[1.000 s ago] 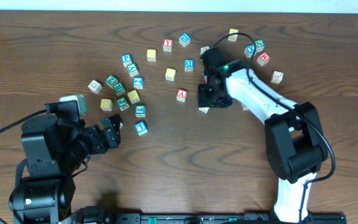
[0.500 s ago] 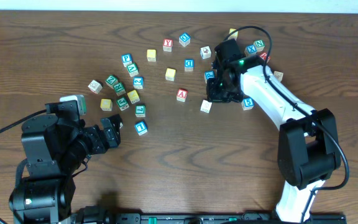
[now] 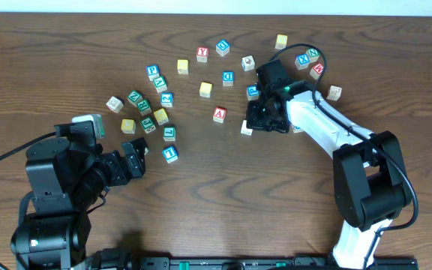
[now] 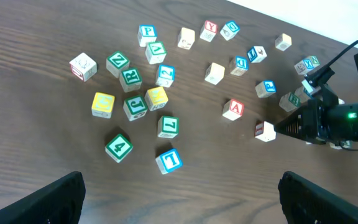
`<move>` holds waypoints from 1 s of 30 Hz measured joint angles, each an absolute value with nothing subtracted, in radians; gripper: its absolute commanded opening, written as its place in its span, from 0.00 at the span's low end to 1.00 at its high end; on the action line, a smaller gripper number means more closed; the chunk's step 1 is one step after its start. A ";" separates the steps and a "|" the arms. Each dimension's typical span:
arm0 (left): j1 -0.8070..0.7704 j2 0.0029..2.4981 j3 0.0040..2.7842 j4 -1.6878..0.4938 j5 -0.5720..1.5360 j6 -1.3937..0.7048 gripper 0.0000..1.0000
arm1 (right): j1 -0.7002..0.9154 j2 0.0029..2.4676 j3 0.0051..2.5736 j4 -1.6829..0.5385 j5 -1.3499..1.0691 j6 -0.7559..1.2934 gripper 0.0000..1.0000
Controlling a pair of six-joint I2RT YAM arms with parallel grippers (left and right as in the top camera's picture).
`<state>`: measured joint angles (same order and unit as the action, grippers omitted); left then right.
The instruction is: Spell out AI2
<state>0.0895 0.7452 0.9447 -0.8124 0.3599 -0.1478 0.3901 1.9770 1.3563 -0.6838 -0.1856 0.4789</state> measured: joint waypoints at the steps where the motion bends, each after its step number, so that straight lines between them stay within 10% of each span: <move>1: 0.089 0.745 0.945 -0.812 0.360 -0.148 0.98 | 0.390 1.977 1.356 -0.684 -0.186 0.482 0.01; 30: 0.089 0.745 0.945 -0.812 0.360 -0.148 0.98 | 0.363 1.973 1.340 -0.633 -0.227 0.452 0.01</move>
